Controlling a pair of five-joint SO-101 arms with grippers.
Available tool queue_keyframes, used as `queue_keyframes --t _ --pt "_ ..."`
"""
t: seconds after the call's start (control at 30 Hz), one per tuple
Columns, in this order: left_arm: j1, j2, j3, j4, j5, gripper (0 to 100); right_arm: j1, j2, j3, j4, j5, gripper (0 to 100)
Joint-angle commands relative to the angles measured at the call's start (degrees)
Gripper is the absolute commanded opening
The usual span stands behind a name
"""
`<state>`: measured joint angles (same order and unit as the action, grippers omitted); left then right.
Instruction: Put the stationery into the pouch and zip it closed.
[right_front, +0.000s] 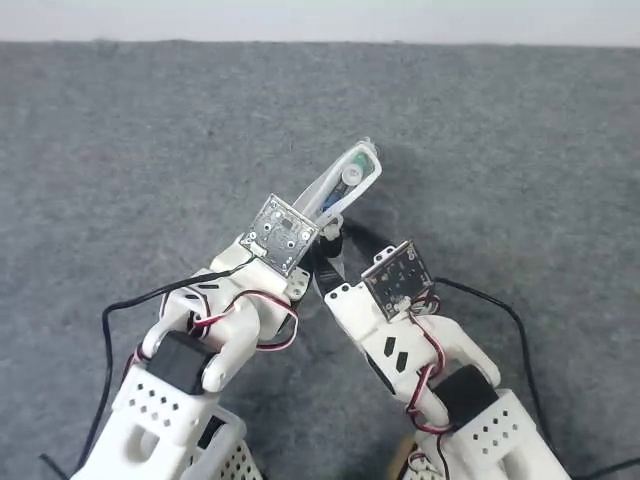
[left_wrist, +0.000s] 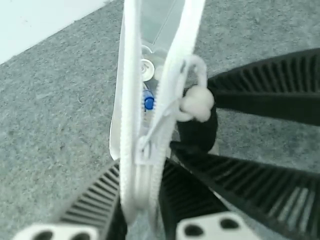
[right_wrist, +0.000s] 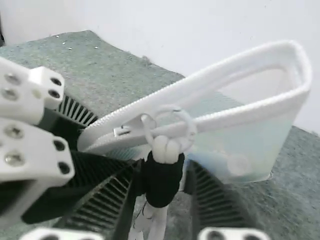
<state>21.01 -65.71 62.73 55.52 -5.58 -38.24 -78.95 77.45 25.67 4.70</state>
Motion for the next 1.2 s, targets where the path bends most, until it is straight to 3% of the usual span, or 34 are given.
queue_keyframes --t 0.0,0.23,0.67,1.17 --pt "-0.35 -0.09 -0.04 -1.49 1.05 1 3.03 -2.07 -4.31 -1.36 0.26 0.5" --pt "-0.35 -0.09 -0.04 -1.49 1.05 1 6.37 -2.42 -9.85 6.11 -2.11 0.6" --pt "-0.44 -0.09 0.84 -2.64 0.97 1 12.35 -2.51 -14.07 10.95 -2.2 0.6" --pt "-0.44 -0.09 1.71 -3.52 -0.09 1 18.51 -2.51 -15.47 11.3 -2.64 0.6"
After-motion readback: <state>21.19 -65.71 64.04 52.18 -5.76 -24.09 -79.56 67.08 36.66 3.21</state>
